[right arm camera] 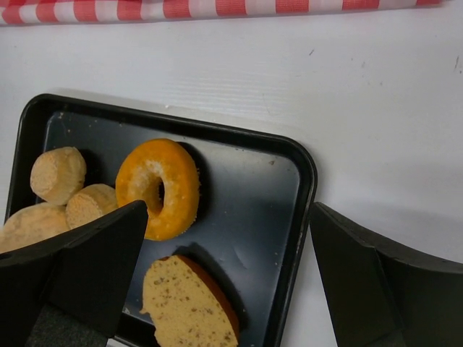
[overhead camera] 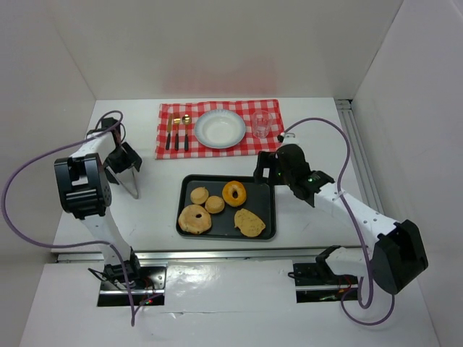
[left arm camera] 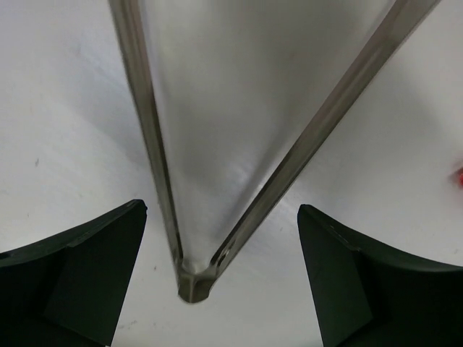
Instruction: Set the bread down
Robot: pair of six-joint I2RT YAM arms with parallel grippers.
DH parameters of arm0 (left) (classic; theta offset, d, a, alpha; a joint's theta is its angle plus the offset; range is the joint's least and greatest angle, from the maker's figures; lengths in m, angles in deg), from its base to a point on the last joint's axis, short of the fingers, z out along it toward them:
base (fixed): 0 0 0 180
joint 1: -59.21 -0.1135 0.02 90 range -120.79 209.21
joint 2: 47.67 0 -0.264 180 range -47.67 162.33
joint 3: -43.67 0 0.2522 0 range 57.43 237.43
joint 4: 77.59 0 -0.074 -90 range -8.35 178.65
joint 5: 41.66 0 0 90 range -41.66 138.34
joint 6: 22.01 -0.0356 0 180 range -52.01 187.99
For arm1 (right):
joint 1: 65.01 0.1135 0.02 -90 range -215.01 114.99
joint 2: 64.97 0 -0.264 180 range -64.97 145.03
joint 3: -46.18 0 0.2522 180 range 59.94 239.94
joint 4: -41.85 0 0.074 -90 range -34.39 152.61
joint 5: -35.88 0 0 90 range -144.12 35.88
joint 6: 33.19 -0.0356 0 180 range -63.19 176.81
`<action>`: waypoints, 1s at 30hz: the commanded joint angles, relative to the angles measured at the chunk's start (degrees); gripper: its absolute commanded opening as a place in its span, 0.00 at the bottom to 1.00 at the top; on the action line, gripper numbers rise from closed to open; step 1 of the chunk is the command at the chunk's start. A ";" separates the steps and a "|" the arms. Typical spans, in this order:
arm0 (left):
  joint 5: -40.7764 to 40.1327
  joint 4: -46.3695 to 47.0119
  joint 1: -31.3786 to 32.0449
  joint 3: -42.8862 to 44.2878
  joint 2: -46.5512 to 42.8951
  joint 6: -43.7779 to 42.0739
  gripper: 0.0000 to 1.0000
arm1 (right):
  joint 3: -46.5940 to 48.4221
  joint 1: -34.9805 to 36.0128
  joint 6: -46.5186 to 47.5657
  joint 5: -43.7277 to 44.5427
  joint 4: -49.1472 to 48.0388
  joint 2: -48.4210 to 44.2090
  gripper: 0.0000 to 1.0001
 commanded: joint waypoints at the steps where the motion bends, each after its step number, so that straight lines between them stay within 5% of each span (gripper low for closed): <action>1: -2.53 -0.62 -0.52 6.30 4.62 -0.27 0.99 | -1.49 -0.77 -0.64 -1.88 -5.20 1.07 1.00; 15: -1.48 5.88 -1.05 5.69 8.93 -0.88 0.98 | -1.50 -2.88 -0.65 -3.28 -5.73 3.89 1.00; 25: 2.30 11.41 -1.05 6.31 10.52 -5.45 0.67 | -2.64 -6.04 -2.58 -6.36 -8.37 4.42 1.00; 29: 3.36 12.56 -1.05 6.31 9.73 -6.67 0.44 | -1.50 -6.57 -2.05 -6.36 -6.96 5.03 1.00; 30: 3.36 12.56 -1.05 7.01 8.77 -6.68 0.31 | -1.50 -6.57 -2.05 -5.75 -6.96 5.03 1.00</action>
